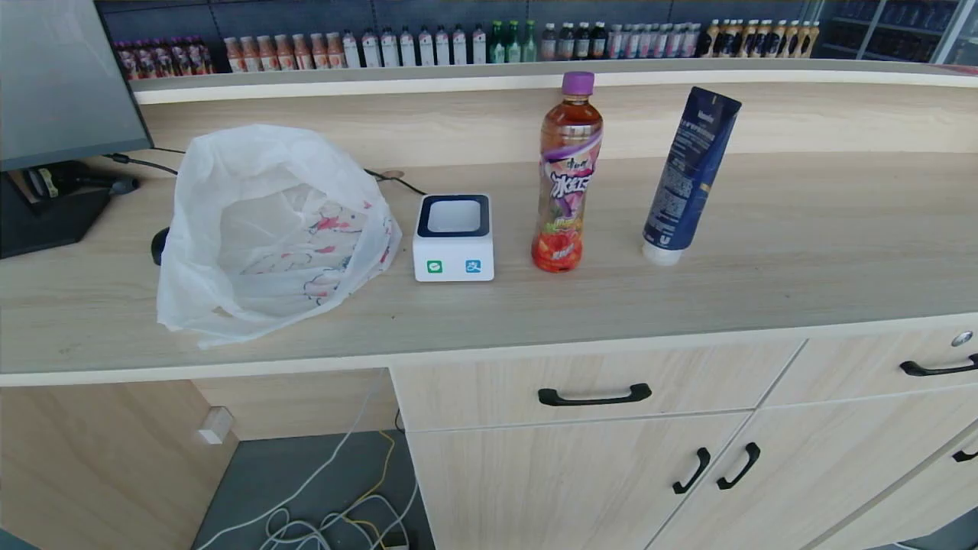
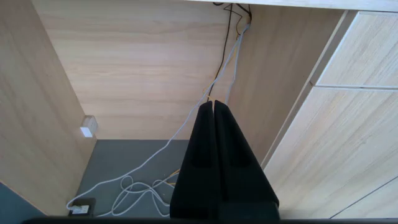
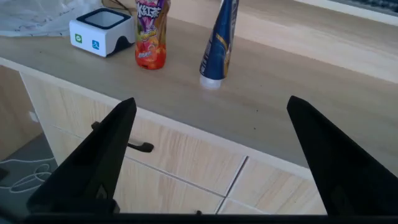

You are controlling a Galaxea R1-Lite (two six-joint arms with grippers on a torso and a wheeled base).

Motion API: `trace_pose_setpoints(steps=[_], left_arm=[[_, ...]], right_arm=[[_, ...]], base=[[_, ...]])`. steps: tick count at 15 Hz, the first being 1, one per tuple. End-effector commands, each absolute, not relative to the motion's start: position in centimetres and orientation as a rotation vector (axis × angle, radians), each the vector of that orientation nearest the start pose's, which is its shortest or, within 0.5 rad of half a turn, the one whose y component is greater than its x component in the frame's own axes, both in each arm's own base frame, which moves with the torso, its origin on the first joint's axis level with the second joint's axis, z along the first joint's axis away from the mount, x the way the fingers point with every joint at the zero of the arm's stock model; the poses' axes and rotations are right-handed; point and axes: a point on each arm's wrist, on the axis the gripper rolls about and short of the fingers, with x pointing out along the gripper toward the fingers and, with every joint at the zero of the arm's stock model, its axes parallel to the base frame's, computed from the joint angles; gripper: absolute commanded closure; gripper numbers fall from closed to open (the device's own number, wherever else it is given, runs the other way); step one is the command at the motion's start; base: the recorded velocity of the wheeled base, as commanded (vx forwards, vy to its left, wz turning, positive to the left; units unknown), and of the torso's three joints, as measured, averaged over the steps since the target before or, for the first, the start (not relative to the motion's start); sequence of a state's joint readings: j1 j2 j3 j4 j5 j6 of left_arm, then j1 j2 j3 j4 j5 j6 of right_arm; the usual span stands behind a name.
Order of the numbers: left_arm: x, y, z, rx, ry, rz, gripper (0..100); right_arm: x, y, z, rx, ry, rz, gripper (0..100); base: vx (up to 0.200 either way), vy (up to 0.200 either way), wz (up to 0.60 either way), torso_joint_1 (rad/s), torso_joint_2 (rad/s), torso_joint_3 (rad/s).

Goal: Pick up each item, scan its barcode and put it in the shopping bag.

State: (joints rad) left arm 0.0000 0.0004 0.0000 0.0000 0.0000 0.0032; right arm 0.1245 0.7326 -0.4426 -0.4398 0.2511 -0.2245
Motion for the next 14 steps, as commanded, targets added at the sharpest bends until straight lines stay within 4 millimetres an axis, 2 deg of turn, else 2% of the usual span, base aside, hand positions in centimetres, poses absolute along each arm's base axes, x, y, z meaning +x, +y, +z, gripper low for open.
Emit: trace_pose_setpoints(steps=[1, 4, 7, 8, 9, 10, 12, 13, 14], left_arm=[[-2.3, 0.0, 7.5, 0.003, 0.0, 0.0, 100], [-2.3, 0.0, 7.5, 0.003, 0.0, 0.0, 100], [-2.3, 0.0, 7.5, 0.003, 0.0, 0.0, 100], [-2.3, 0.0, 7.5, 0.003, 0.0, 0.0, 100], [-2.3, 0.0, 7.5, 0.003, 0.0, 0.0, 100], [-2.3, 0.0, 7.5, 0.003, 0.0, 0.0, 100], [-2.3, 0.0, 7.5, 0.003, 0.0, 0.0, 100], [-2.3, 0.0, 7.5, 0.003, 0.0, 0.0, 100], [-2.3, 0.0, 7.5, 0.005, 0.0, 0.0, 100]], right_arm=[[9.5, 1.8, 24.7, -0.24, -0.134, 0.38, 0], [11.9, 2.9, 24.9, -0.238, -0.085, 0.456, 0], [15.6, 4.7, 26.4, -0.228, -0.065, 0.525, 0], [16.2, 5.2, 26.7, -0.226, -0.066, 0.539, 0], [18.0, 6.5, 26.7, -0.209, -0.053, 0.583, 0], [18.7, 7.2, 26.4, -0.203, -0.046, 0.604, 0], [20.0, 9.8, 25.7, -0.175, -0.039, 0.644, 0], [20.5, 10.6, 26.2, -0.154, -0.054, 0.637, 0], [21.1, 12.4, 27.1, -0.114, -0.076, 0.629, 0]], base=[[0.0, 0.0, 0.0, 0.0, 0.0, 0.0], [0.0, 0.0, 0.0, 0.0, 0.0, 0.0], [0.0, 0.0, 0.0, 0.0, 0.0, 0.0], [0.0, 0.0, 0.0, 0.0, 0.0, 0.0], [0.0, 0.0, 0.0, 0.0, 0.0, 0.0], [0.0, 0.0, 0.0, 0.0, 0.0, 0.0], [0.0, 0.0, 0.0, 0.0, 0.0, 0.0], [0.0, 0.0, 0.0, 0.0, 0.0, 0.0], [0.0, 0.0, 0.0, 0.0, 0.0, 0.0]])
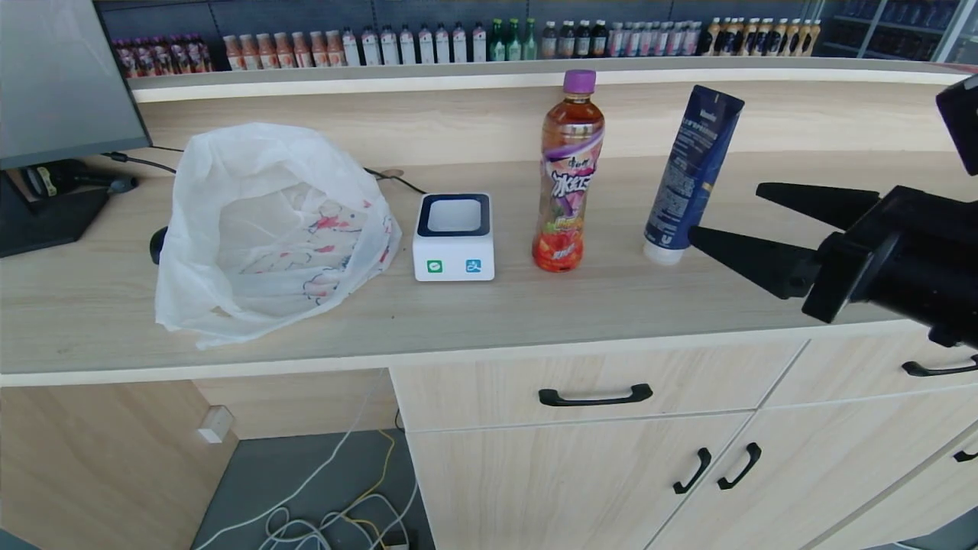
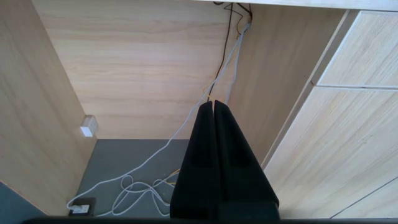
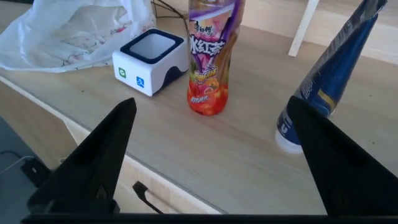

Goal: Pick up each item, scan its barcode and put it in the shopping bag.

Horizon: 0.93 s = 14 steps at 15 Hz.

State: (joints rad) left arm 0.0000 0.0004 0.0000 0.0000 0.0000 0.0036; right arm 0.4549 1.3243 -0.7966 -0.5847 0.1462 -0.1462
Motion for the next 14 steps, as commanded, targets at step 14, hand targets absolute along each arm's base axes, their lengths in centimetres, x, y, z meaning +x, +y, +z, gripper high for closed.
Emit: trace_pose_setpoints(steps=[14], left_arm=[[-2.3, 0.0, 7.5, 0.005, 0.0, 0.0, 100]], right_arm=[[28.9, 18.0, 27.1, 0.051, -0.073, 0.439, 0]], base=[[0.0, 0.0, 0.0, 0.0, 0.0, 0.0]])
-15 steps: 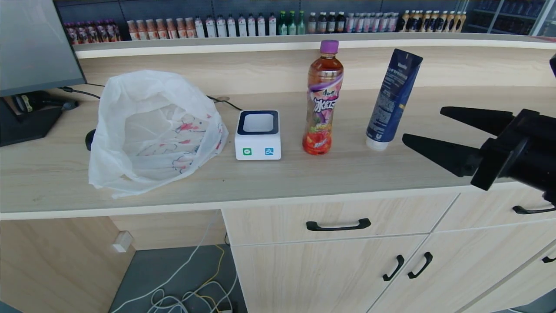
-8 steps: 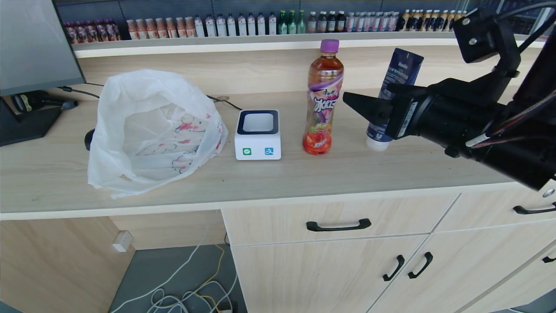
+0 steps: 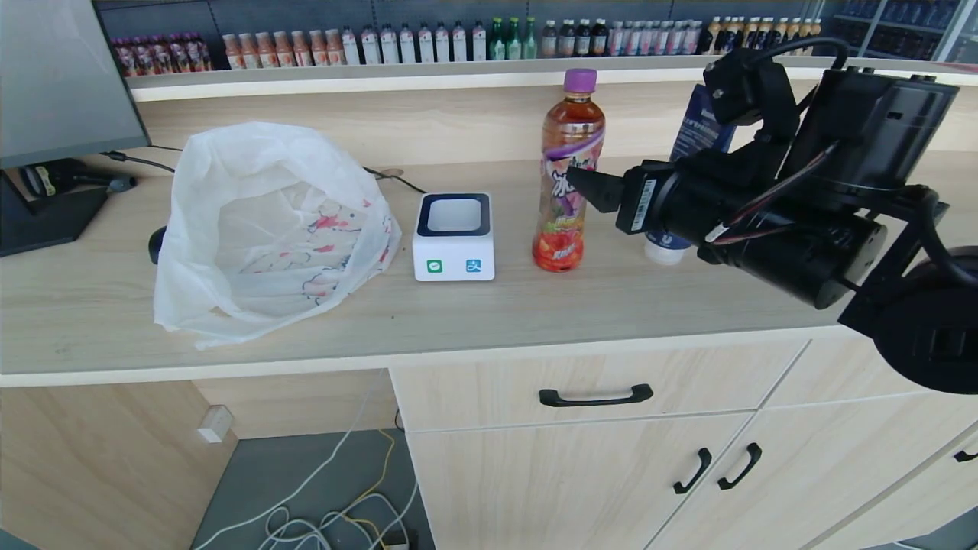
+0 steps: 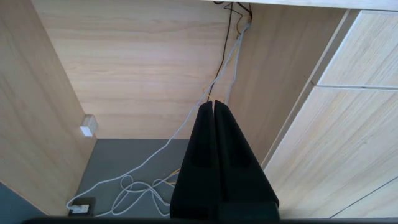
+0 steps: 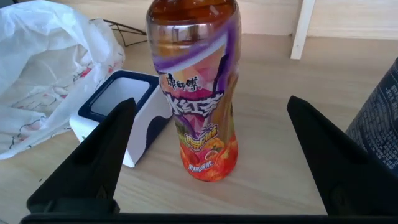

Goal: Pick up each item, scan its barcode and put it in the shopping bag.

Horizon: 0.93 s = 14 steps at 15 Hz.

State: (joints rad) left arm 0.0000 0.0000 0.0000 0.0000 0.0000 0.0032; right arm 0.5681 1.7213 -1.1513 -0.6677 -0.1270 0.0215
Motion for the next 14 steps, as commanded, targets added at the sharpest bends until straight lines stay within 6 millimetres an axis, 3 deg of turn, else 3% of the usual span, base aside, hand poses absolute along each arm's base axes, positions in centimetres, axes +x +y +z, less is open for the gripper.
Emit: trace_pose_setpoints(steps=[1, 14], left_arm=[[-2.3, 0.0, 7.5, 0.003, 0.0, 0.0, 100], [-2.3, 0.0, 7.5, 0.003, 0.0, 0.0, 100]], right_arm=[[29.1, 18.2, 26.8, 0.056, -0.064, 0.441, 0], [31.0, 19.8, 25.9, 0.042, -0.025, 0.43, 0]], base=[[0.0, 0.0, 0.0, 0.0, 0.0, 0.0], [0.0, 0.0, 0.0, 0.0, 0.0, 0.0]])
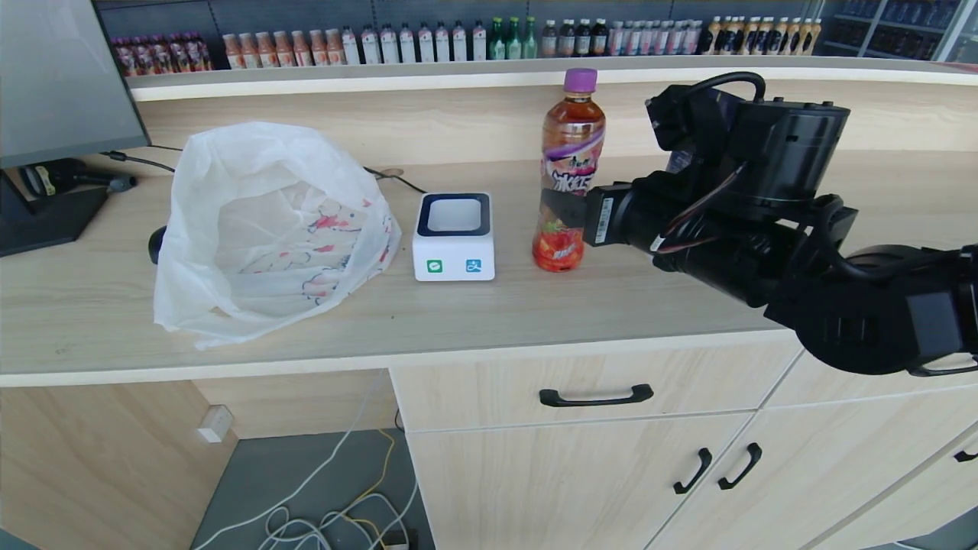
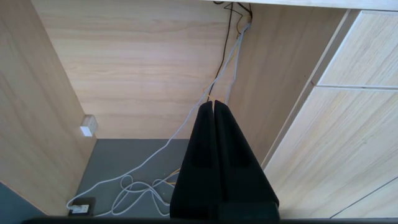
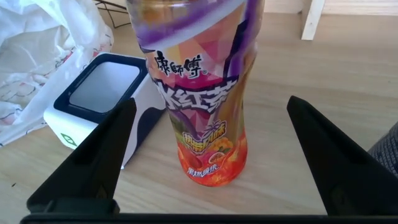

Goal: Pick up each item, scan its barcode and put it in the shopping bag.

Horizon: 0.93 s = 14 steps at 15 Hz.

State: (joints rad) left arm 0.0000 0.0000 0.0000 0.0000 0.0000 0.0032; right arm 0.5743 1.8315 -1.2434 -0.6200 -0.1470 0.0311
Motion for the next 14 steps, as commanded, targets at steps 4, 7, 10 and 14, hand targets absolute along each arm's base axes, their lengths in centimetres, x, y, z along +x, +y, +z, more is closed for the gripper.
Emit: trace_pose_setpoints(steps=[4, 7, 10, 14], left_arm=[[-2.3, 0.0, 7.5, 0.003, 0.0, 0.0, 100], [-2.3, 0.0, 7.5, 0.003, 0.0, 0.0, 100], [-2.3, 0.0, 7.5, 0.003, 0.0, 0.0, 100], [-2.3, 0.0, 7.5, 0.003, 0.0, 0.0, 100]], right_arm=[[31.1, 20.7, 25.3, 0.035, -0.008, 0.394, 0], [31.4, 20.8, 25.0, 0.028, -0.004, 0.365, 0], [31.8, 20.8, 25.2, 0.005, -0.017, 0.293, 0], [32.7, 22.1, 24.6, 0.005, -0.058, 0.288, 0]], base=[[0.0, 0.0, 0.0, 0.0, 0.0, 0.0], [0.0, 0.0, 0.0, 0.0, 0.0, 0.0], [0.0, 0.0, 0.0, 0.0, 0.0, 0.0], [0.0, 0.0, 0.0, 0.0, 0.0, 0.0]])
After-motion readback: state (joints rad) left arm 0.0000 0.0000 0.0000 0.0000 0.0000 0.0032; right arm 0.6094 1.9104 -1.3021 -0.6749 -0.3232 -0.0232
